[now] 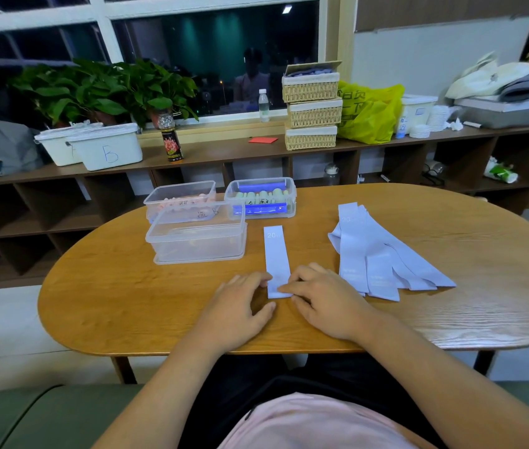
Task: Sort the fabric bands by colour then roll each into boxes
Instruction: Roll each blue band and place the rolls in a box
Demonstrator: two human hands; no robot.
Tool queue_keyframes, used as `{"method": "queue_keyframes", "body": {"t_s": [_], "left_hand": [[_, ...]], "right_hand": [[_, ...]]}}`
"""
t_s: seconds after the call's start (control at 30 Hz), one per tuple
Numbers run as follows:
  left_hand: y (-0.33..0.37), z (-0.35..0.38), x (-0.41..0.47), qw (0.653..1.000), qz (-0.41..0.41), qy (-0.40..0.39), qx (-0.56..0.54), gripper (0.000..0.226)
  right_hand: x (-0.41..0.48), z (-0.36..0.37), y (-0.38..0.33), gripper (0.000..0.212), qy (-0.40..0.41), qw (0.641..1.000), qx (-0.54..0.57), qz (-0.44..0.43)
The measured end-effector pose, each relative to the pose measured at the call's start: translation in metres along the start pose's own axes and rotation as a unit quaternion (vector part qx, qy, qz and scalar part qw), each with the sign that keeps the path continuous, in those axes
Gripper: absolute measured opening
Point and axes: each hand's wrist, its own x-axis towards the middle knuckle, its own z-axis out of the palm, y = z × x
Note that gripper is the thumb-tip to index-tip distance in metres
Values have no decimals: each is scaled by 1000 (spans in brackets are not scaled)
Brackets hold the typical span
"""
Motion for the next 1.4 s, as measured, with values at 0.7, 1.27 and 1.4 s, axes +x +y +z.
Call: {"method": "queue_keyframes", "body": {"t_s": [0.7, 1.27, 1.4], "left_hand": [[-1, -1, 7, 1000, 3, -13, 25, 45], [-12, 3, 20, 990, -79, -4, -117, 54], [-10, 5, 19, 996, -39, 2, -85, 48]], "right_hand": [[5, 0, -3, 30, 36, 999, -1, 33], [29, 7, 0, 16, 69, 995, -27, 63], [31, 9, 0, 21, 74, 994, -40, 72]]}}
